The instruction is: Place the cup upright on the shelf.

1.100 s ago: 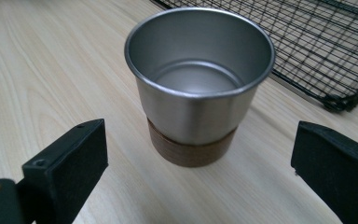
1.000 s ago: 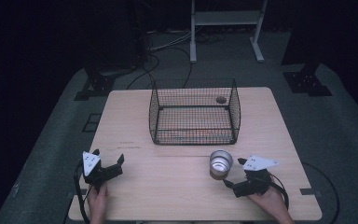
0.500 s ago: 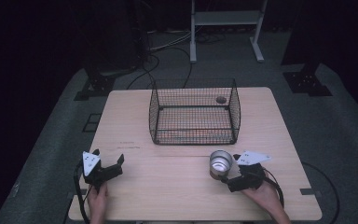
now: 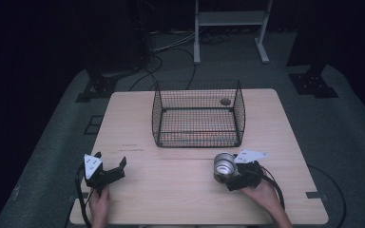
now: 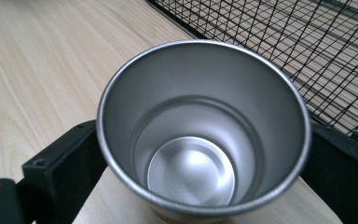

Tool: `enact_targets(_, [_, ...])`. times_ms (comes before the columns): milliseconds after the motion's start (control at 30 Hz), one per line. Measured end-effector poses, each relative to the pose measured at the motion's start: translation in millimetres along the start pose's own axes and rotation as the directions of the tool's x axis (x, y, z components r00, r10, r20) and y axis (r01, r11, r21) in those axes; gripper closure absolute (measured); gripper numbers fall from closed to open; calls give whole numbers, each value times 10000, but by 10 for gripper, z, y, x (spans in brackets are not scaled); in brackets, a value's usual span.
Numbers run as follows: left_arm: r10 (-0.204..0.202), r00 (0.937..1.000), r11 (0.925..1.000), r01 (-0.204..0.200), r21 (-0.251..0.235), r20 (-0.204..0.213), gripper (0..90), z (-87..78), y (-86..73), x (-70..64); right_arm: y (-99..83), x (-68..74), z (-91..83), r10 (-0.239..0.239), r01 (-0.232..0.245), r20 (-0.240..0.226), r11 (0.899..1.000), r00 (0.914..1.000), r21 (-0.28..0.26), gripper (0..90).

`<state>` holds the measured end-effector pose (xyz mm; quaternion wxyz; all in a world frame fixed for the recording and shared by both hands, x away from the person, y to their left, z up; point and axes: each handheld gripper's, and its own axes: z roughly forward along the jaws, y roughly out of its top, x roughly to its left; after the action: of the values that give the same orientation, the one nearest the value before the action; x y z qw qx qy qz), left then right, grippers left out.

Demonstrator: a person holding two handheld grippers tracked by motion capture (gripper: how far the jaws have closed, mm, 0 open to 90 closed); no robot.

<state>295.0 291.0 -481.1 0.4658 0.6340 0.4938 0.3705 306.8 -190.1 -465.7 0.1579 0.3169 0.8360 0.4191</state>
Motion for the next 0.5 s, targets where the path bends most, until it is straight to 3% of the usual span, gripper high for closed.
enact_targets(500, [-8, 10000, 10000, 8, -15, 2, 0, -2, 0, 1, 18, -11, 29, 83, -82, -138, 9999, 9999, 93, 175])
